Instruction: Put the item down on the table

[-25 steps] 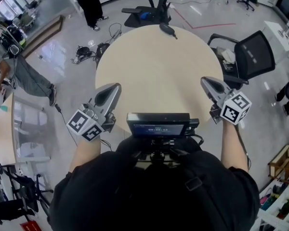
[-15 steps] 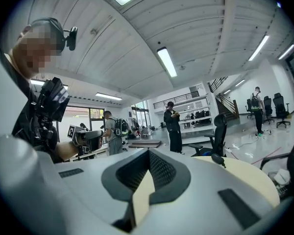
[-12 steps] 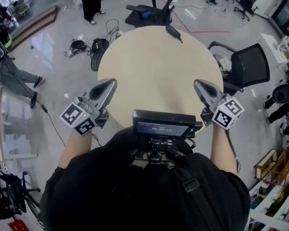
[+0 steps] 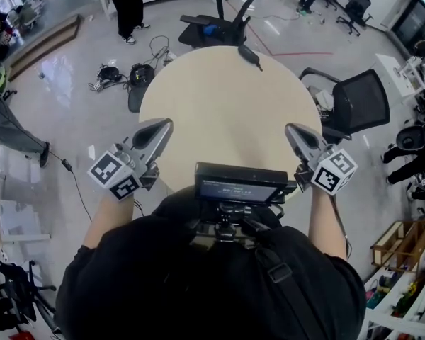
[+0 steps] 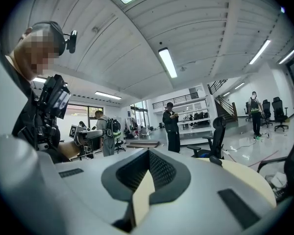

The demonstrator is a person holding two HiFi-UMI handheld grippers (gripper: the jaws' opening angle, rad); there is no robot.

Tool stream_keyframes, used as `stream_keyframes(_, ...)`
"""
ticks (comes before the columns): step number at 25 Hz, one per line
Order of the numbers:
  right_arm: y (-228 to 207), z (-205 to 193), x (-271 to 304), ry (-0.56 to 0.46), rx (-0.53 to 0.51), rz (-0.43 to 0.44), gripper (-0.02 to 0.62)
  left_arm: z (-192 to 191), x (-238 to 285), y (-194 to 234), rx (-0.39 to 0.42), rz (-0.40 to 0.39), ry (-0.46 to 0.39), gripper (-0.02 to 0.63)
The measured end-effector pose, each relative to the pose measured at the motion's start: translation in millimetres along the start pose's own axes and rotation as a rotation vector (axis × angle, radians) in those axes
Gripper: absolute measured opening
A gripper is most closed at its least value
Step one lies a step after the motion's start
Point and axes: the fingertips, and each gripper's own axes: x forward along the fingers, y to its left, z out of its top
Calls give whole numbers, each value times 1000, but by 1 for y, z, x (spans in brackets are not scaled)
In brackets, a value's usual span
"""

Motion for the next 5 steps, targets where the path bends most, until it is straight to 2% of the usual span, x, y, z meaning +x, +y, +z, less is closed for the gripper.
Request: stream_keyframes(5, 2, -2, 1, 4, -9, 8, 5, -6, -4, 1, -12, 10, -2, 2)
